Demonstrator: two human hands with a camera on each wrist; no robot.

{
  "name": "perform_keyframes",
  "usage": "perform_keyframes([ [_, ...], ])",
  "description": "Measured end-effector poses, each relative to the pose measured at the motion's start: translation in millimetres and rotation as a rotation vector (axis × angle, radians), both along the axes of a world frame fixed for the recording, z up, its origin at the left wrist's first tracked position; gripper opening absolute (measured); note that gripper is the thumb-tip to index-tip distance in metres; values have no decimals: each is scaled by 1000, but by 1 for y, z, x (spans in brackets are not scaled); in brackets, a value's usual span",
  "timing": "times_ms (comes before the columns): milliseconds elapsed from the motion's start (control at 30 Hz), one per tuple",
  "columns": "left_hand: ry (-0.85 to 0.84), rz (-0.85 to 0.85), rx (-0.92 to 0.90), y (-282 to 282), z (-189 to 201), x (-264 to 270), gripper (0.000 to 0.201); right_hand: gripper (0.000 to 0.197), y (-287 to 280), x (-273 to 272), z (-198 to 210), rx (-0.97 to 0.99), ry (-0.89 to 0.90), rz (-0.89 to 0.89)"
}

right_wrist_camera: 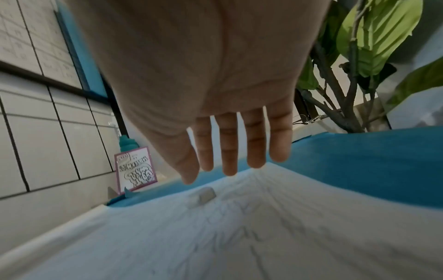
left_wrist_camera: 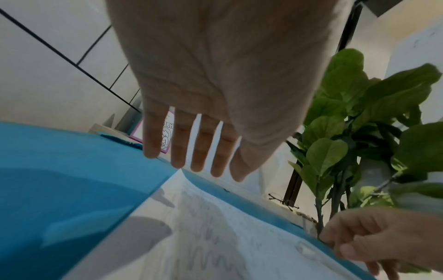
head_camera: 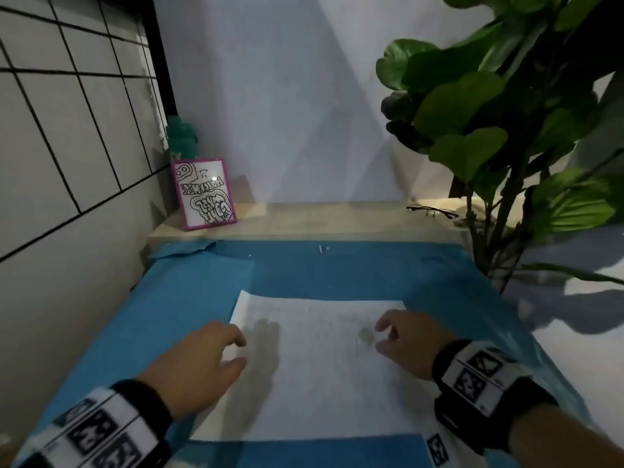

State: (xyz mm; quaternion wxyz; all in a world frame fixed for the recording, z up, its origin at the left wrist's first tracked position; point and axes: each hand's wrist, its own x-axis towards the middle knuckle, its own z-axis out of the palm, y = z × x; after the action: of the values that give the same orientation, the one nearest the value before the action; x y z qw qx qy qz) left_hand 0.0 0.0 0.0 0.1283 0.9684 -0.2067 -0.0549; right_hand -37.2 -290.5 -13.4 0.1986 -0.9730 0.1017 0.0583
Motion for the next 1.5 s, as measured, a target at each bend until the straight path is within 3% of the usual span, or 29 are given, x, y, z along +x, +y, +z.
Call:
perform_keyframes([
  [367,176,-57,327,-28,4,35,46,46,25,33,-4,-54,98,55],
  [533,218,-64,371,-21,0,52,58,42,23,44,-9,-135,225,125],
  [633,268,-73,395,-14,-3,61,67,29,23,46,-8,-131,237,112],
  [700,291,-95,413,-11,-6,66,70,21,23,51,-3,-111,219,80],
  [800,289,-140,463,-6,-10,70,70,33,37,65,8,18,108,75],
  [933,242,-229,513,0,-12,73,62,22,85,95,11,187,-63,181],
  [1033,200,-289,486,6,-12,74,64,23,122,118,2,317,-93,158],
  [1400,171,-333,409,15,-17,77,67,16,154,154,-33,338,-42,138],
  [1500,172,-323,388,15,-18,77,69,28,151,157,-35,286,-121,79],
])
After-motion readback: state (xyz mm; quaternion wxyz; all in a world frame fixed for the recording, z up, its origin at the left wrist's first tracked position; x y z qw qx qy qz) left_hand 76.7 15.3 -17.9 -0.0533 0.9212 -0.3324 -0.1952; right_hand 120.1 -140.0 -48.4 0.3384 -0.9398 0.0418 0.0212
